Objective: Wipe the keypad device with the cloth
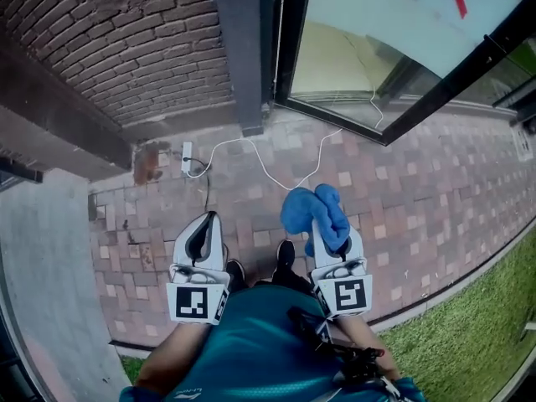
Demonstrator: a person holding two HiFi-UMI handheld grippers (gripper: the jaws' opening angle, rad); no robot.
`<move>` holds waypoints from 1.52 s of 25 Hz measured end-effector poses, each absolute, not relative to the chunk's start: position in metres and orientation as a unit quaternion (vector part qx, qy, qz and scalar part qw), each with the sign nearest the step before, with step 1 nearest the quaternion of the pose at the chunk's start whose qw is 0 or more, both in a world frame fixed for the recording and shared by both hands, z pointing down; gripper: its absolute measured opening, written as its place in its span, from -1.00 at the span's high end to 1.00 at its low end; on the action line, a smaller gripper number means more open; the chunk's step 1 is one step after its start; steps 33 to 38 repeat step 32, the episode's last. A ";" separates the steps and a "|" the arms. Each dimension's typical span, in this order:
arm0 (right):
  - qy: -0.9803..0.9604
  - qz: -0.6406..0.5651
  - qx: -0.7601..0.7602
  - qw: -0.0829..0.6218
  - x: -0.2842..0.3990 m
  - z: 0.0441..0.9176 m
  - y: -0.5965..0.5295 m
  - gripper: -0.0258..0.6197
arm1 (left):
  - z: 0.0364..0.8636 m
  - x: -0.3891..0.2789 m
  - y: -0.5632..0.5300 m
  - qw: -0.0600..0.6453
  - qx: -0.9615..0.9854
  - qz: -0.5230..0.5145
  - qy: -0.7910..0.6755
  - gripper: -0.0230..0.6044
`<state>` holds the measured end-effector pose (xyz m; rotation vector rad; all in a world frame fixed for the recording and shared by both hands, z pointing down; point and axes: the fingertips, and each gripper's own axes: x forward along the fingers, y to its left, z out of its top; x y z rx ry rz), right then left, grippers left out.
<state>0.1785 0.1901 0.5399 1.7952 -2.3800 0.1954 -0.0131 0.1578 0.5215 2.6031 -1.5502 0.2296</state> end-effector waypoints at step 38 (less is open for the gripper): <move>-0.731 0.044 0.676 0.078 0.208 0.547 0.274 0.78 | 0.542 -0.282 0.281 0.110 0.875 0.112 -0.458 0.96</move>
